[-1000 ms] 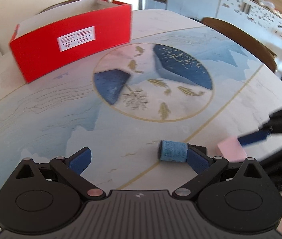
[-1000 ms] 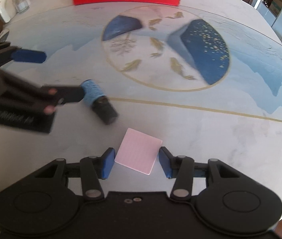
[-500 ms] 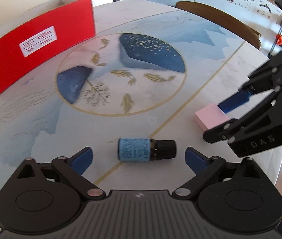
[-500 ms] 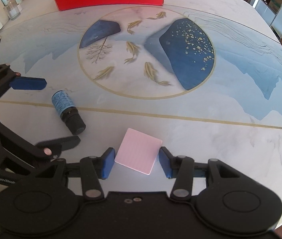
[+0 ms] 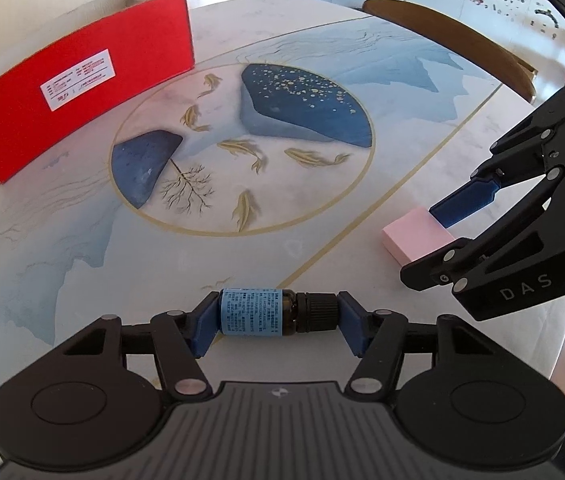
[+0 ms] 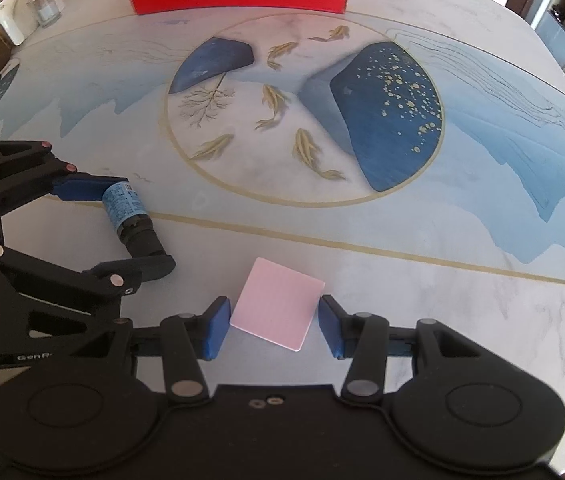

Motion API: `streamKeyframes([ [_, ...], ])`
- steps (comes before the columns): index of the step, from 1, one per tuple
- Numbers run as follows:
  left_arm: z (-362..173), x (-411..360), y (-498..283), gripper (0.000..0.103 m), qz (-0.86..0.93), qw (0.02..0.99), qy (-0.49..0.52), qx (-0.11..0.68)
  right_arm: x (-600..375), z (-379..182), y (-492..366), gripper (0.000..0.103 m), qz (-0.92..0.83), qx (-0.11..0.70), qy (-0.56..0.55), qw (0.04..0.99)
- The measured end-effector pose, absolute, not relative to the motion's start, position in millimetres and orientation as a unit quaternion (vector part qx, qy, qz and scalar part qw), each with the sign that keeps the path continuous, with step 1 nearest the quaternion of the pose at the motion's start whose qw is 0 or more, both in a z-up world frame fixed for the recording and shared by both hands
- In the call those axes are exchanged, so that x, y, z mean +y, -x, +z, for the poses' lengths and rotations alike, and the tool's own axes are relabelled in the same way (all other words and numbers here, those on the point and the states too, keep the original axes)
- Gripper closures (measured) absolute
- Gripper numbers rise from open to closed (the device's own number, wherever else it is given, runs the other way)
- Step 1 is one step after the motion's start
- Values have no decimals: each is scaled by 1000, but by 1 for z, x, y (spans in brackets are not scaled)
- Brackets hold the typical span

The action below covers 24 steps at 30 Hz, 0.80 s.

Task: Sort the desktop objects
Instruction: 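Close left gripper on the bottle while right gripper closes on the pink sponge, then lift and carry the bottle and the sponge over the red box with both grippers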

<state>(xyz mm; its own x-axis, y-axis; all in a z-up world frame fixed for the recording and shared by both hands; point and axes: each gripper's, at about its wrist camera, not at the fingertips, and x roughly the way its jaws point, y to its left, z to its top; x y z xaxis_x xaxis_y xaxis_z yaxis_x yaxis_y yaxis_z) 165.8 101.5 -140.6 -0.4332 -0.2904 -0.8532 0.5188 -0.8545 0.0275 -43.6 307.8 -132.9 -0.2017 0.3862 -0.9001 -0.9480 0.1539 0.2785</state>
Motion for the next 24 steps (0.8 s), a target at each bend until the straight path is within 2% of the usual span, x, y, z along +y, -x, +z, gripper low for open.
streamKeyframes([
  [7, -134, 96, -161, 42, -823, 271, -473, 163, 310, -132, 31, 55, 603, 518, 261, 548],
  [24, -83, 65, -152, 42, -807, 348, -423, 221, 331, -84, -5, 55, 666, 453, 254, 535],
])
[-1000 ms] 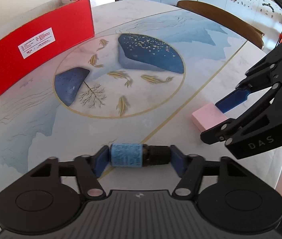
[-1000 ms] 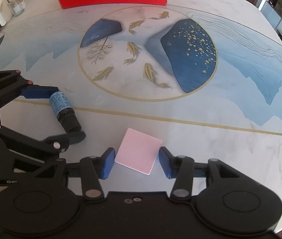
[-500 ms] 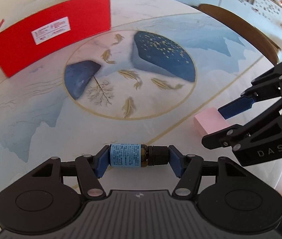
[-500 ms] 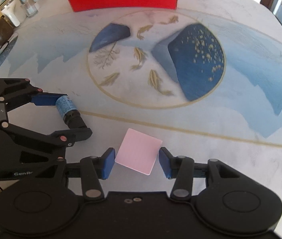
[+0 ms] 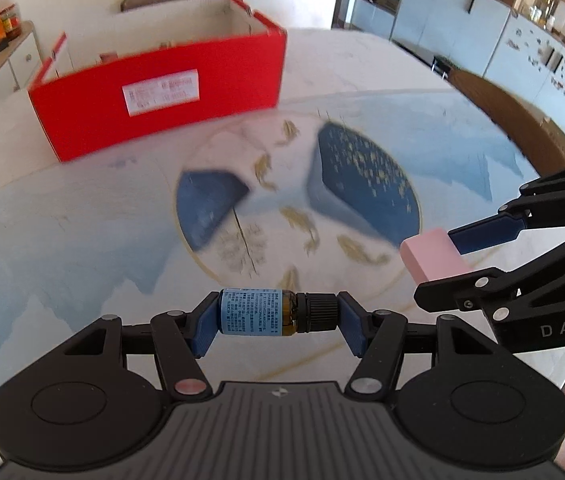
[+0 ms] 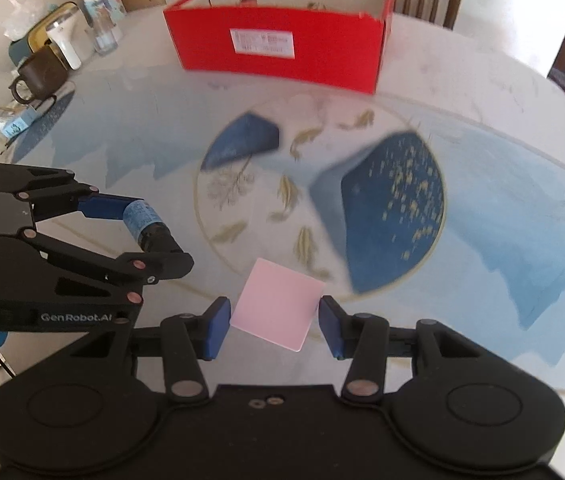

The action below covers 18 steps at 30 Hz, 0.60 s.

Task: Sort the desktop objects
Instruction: 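Lift and carry the bottle and the sponge over the red box with both grippers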

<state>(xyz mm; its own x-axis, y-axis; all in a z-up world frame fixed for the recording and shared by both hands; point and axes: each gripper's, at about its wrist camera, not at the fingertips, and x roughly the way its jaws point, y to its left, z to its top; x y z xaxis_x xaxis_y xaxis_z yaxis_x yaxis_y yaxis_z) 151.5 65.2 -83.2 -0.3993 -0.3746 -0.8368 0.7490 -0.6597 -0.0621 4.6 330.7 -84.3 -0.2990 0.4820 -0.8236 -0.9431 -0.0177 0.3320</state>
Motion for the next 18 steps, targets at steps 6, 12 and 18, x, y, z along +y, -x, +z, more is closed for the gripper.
streamKeyframes([
  [6, -54, 36, -150, 42, -822, 338, -408, 210, 353, -59, -21, 55, 678, 438, 236, 541],
  [12, -24, -11, -156, 42, -832, 330, -397, 202, 392, -26, -38, 55, 682, 427, 211, 555],
  [18, 0, -67, -160, 42, -840, 338, -383, 181, 440, 3, -55, 55, 682, 408, 189, 577],
])
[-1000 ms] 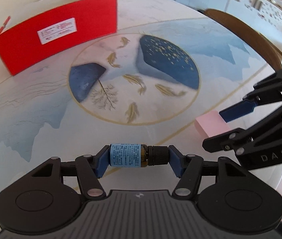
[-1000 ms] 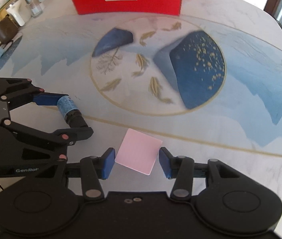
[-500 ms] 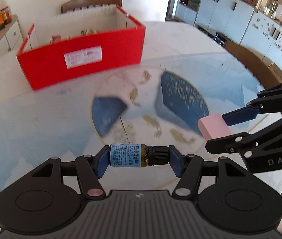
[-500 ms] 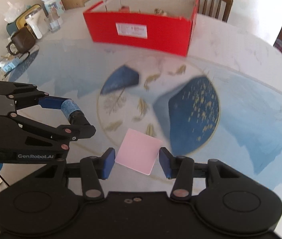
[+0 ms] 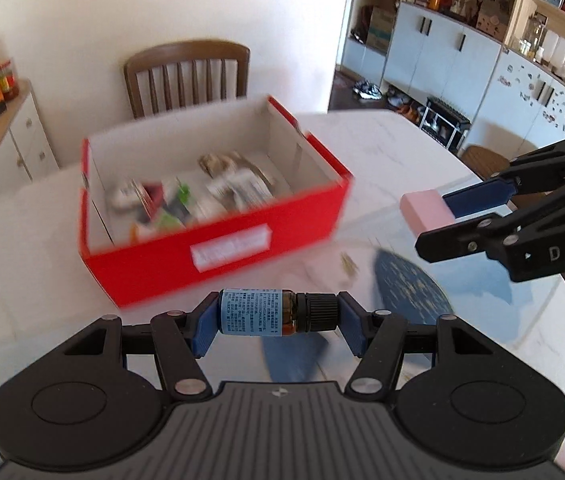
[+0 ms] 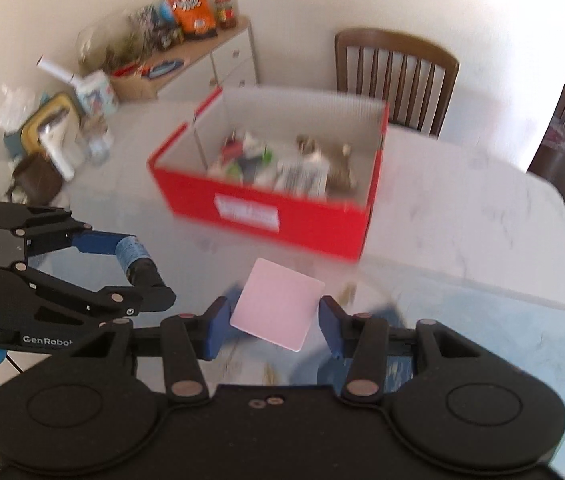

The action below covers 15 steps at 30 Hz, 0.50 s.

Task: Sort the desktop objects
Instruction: 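Lift and carry the bottle and the sponge over the red box with both grippers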

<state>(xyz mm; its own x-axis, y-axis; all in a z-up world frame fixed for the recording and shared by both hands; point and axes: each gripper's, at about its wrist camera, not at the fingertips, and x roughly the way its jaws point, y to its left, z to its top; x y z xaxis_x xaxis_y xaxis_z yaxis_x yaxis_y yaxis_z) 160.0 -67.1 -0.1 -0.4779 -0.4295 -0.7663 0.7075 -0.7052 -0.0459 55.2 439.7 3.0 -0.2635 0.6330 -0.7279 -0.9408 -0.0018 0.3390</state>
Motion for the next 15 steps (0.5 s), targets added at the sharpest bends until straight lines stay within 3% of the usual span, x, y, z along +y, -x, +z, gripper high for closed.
streamKeyframes([
  [15, -5, -196, -145, 42, -814, 370, -398, 202, 563, 13, -58, 55, 680, 383, 193, 595],
])
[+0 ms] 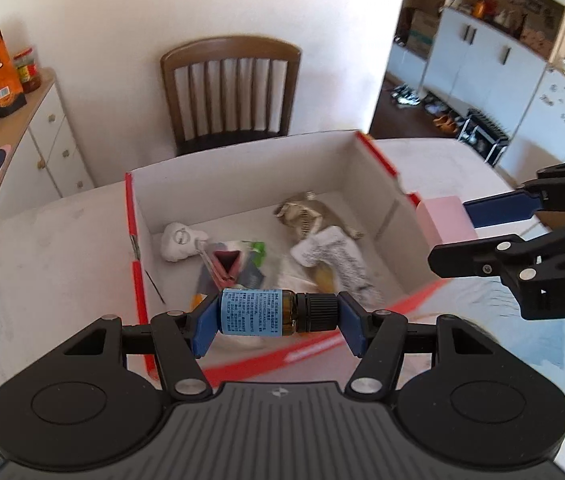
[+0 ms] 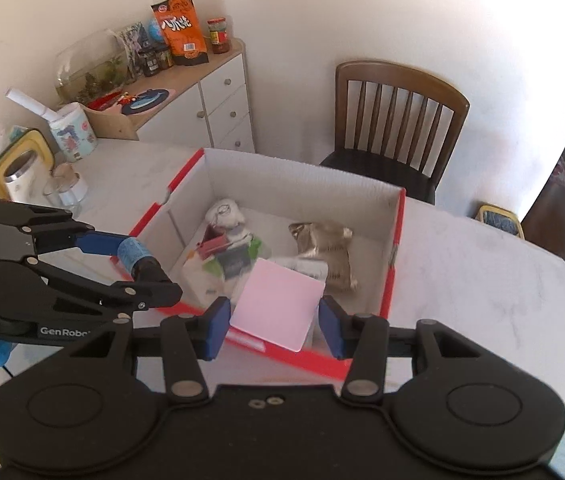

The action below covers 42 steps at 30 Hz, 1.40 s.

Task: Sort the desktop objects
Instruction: 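Lift and carry the bottle and the sponge over the red box with both grippers, then open left gripper to drop the bottle while right gripper releases the sponge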

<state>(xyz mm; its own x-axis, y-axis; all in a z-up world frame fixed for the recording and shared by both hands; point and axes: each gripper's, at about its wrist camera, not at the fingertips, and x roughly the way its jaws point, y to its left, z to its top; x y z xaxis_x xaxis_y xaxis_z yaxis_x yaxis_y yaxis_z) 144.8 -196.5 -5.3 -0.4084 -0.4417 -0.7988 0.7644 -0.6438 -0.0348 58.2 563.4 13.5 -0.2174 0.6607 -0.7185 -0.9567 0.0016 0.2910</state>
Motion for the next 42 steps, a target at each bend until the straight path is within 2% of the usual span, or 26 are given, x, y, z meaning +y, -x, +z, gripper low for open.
streamKeyframes([
  [15, -67, -250, -122, 42, -768, 376, -466, 225, 636, -48, -54, 55, 643, 423, 218, 600],
  [31, -88, -258, -113, 42, -757, 356, -493, 240, 646, -85, -52, 56, 624, 466, 222, 586],
  [37, -87, -257, -115, 42, -760, 353, -487, 247, 644, -87, -57, 51, 625, 475, 208, 584],
  [39, -86, -257, -116, 42, -761, 353, -482, 253, 642, -85, -58, 43, 627, 474, 202, 584],
  [42, -83, -257, -119, 41, -760, 355, -477, 263, 640, -82, -60, 39, 628, 473, 197, 586],
])
